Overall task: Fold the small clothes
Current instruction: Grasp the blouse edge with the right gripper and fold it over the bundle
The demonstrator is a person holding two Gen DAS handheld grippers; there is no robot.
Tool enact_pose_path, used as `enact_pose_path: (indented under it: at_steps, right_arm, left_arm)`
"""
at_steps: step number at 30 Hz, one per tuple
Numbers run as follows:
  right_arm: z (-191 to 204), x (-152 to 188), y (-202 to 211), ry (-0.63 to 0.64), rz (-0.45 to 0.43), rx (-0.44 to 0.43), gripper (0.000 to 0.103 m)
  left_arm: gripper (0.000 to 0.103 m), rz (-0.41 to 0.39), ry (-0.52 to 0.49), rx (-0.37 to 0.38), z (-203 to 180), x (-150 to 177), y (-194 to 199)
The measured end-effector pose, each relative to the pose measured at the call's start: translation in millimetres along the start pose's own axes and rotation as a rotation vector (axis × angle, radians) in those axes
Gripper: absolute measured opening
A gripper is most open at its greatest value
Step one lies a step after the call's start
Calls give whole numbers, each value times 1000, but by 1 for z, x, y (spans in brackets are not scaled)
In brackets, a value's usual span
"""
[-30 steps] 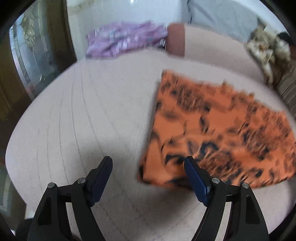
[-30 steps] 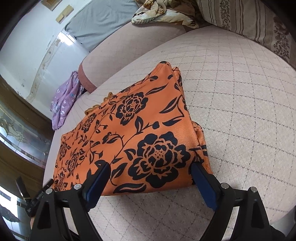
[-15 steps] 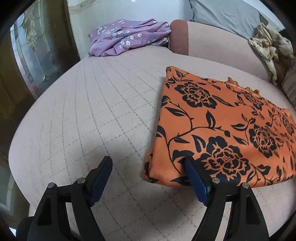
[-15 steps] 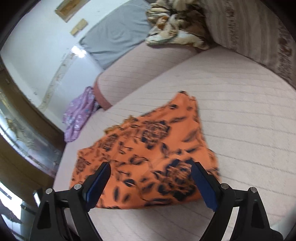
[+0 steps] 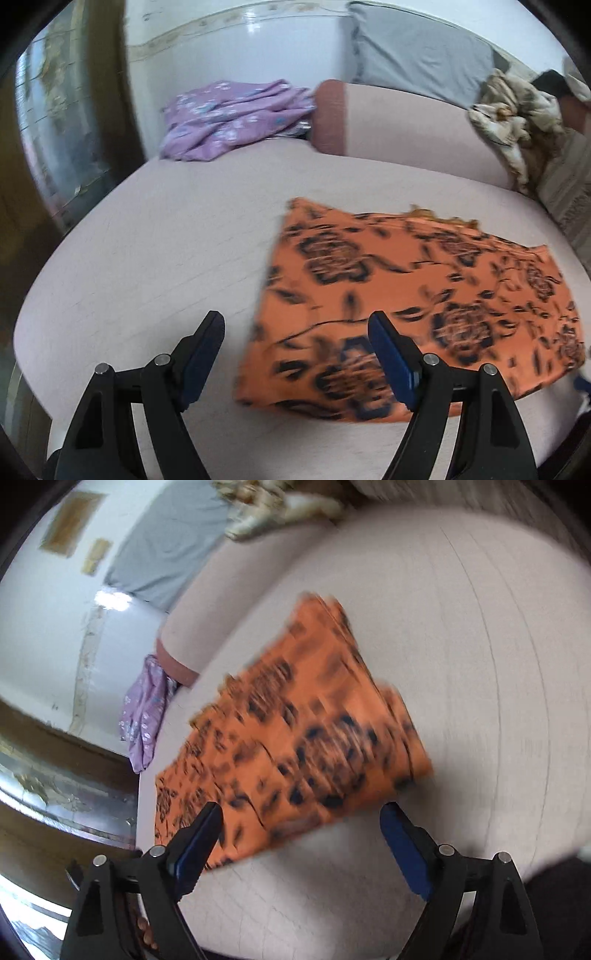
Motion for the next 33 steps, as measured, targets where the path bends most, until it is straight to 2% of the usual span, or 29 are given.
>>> enact_pose_path:
  at_steps: [5, 11, 13, 14, 15, 18, 19, 20, 21, 22, 23, 25, 27, 28, 29, 31, 32, 33]
  right_arm:
    - [-11, -11, -9, -110, -45, -23, 90]
    - [-25, -36, -19, -228, -113, -49, 90]
    - [-20, -44, -21, -218, -142, -66, 80]
    - [-19, -47, -23, -210, -147, -78, 61]
    - [-18, -48, -25, -206, -139, -82, 55]
    - [-15, -50, -23, -158, -149, -80, 55]
    - [-14, -51, -26, -147, -144, -70, 55]
    - [-15, -51, -29, -146, -134, -58, 60]
    - [-17, -50, -34, -151, -120, -50, 64]
    - [-17, -50, -37, -152, -119, -58, 65]
    - [-15, -52, -37, -137, -128, -55, 65]
    - [-9, -54, -39, -100, -123, -68, 66]
    - [-1, -55, -40, -39, -126, -73, 58]
    - [2, -54, -43, -12, -117, -56, 54]
    - [3, -53, -47, 1, -105, -40, 45]
    - [-2, -51, -57, 19, -77, 0, 31]
    - [-6, -50, -62, 14, -61, 16, 23]
    - [-6, -51, -64, 19, -49, 21, 20]
  left_arm:
    - [80, 14, -52, 82, -46, -4, -13]
    - [80, 85, -109, 119, -83, 8, -30]
    - [80, 90, -126, 120, -90, 9, -31]
    - [80, 87, -125, 124, -93, 7, -30]
    - [80, 81, -123, 131, -95, 5, -28]
    - [81, 66, -134, 133, -103, 2, -30]
    - [81, 88, -141, 138, -108, 7, -36]
    - [81, 114, -150, 143, -111, 12, -41]
    - [83, 183, -169, 161, -117, 24, -53]
    - [86, 266, -200, 166, -121, 37, -64]
    - [86, 221, -218, 155, -123, 36, -60]
    - [86, 179, -209, 165, -124, 26, -47]
    - [86, 133, -183, 192, -125, 18, -36]
    - [86, 90, -190, 176, -125, 15, -33]
    - [86, 94, -214, 147, -126, 20, -37]
    - [89, 245, -301, 132, -133, 50, -64]
    - [92, 185, -289, 137, -130, 45, -59]
    - [91, 207, -272, 157, -127, 41, -57]
Point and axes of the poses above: each gripper's, at about its wrist camera, not at the fingertips, and y roughly against the way its jaws point, z to its left, x to its underside, the point moved 5 cm from there along -y, roughly the way its jaws point, and after that the axes turned 10 degrees about -z, right-handed, at the moved point
